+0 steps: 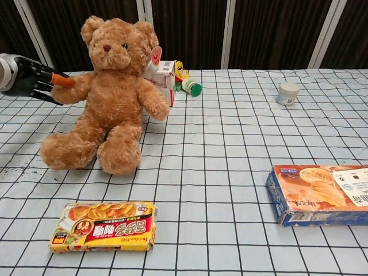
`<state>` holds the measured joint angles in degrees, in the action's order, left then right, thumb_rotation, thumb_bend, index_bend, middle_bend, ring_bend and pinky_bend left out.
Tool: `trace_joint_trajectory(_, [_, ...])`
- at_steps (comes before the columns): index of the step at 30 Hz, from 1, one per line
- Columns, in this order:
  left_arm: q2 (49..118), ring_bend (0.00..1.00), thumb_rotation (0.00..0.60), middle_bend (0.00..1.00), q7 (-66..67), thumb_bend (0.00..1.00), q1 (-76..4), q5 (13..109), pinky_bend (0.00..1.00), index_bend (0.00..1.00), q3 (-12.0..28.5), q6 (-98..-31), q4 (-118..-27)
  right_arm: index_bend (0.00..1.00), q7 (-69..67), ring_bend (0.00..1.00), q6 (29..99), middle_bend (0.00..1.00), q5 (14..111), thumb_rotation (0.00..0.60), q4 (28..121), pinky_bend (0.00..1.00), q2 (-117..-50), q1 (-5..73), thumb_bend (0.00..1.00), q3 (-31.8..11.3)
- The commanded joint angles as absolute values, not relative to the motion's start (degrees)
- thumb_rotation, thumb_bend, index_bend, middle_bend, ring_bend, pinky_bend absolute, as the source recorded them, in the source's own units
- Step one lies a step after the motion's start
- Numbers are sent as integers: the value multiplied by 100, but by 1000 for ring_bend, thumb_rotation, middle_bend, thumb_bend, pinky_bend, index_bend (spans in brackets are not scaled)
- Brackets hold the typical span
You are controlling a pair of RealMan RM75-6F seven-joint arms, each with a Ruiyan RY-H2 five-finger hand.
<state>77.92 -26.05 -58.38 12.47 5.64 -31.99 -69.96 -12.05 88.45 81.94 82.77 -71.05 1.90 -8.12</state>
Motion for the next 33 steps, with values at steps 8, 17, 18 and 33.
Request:
trace_joint_trajectory(8, [7770,96,600,489,-2248,585,-5726,984,180,494,860,-3336,-7059,85,-1191,235,8828,117,8203,600,8295,62,-7105,202,367,-811])
trace_joint_trajectory(17, [7773,96,600,484,-1847,584,-5651,943,180,494,934,-3324,-7161,85,-1201,235,8820,117,8190,600,8297,62,-7102,200,367,-816])
trace_joint_trajectory(18, [7792,96,600,483,-1815,584,-5638,913,180,493,922,-3307,-7137,85,-1205,235,8825,117,8191,600,8301,62,-7099,198,367,-818])
trace_joint_trajectory(33, [7700,96,600,482,-1453,584,-5684,769,180,492,1308,-3357,-7246,85,-1200,235,8792,117,8192,600,8312,62,-7100,208,368,-809])
